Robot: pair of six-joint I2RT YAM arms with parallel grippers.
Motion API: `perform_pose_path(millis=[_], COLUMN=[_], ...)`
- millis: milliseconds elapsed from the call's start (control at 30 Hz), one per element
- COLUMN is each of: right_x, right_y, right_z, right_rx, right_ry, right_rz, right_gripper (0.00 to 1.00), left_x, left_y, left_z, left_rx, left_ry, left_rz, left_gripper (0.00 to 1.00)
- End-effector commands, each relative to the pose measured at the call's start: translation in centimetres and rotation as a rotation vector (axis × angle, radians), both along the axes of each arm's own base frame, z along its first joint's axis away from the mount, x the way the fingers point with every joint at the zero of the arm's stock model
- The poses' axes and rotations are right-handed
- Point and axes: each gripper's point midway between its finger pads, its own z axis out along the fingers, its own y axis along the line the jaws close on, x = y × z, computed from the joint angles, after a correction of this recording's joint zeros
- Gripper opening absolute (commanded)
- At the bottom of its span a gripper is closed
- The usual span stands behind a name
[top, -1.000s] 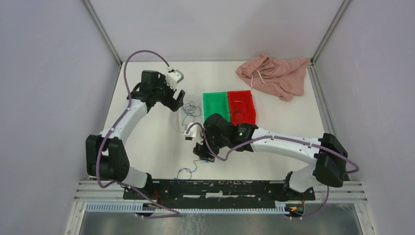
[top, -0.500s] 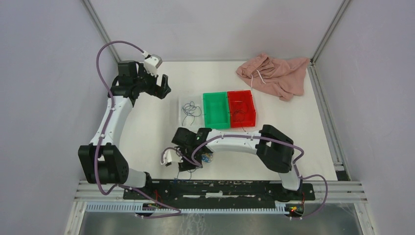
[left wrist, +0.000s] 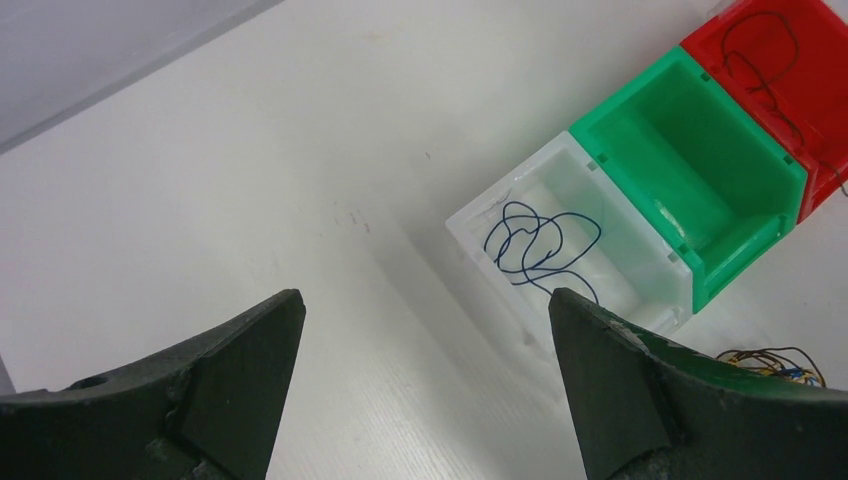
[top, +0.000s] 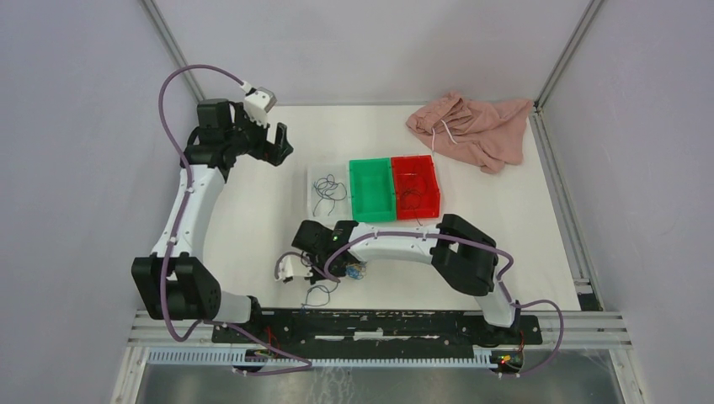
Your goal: Untangle the cables
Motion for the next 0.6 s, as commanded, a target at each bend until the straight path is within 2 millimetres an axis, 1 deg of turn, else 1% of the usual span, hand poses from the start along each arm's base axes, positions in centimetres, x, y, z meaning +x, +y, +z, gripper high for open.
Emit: perform_pose_path(millis=[0,100,167,200,267,400,567], right_x=[2.4,4.2,5.3,5.8,6.3,6.8,6.9], right_y=[2.9,3.1,2.7,2.8,2.2,1.2,0.6], right_z=[5.9,8.7,10.3,11.6,12.2,13.4,14.2], right_rx=[0.235,0.39,0.496,0.562,0.642,0.761,0.837], right_ry=[-0.006,0.074,0.139,0.167,0.214,0.284,0.346], right_rz=[-0.143,-0.287,-0.39,-0.427,-0.492,-0.581,-0.647], right_gripper=[0.01,0.01,0.01,0.01,0.01,0.0,0.0], left_x=[-0.8,-1.7,-2.5,-3.0,-4.4,-8.2,-13.4], left_y=[-0.9,-1.2,-1.6,-2.0,-2.7,-4.2,-5.5], left_z=[5.8,6.8,7.1,7.0,6.6,5.0,2.3], left_rx=[-0.035,-0.032,-0.038,-0.045,-0.056,-0.058,-0.055], left_ry=[-0.109,-0.122,-0.122,-0.117,-0.101,-0.061,-0.014], left_rz=[-0.051,-0.083,-0.115,-0.14,-0.198,-0.362,-0.545], left_gripper=[0.99,0.99,0.99,0.99,0.99,1.0,0.99])
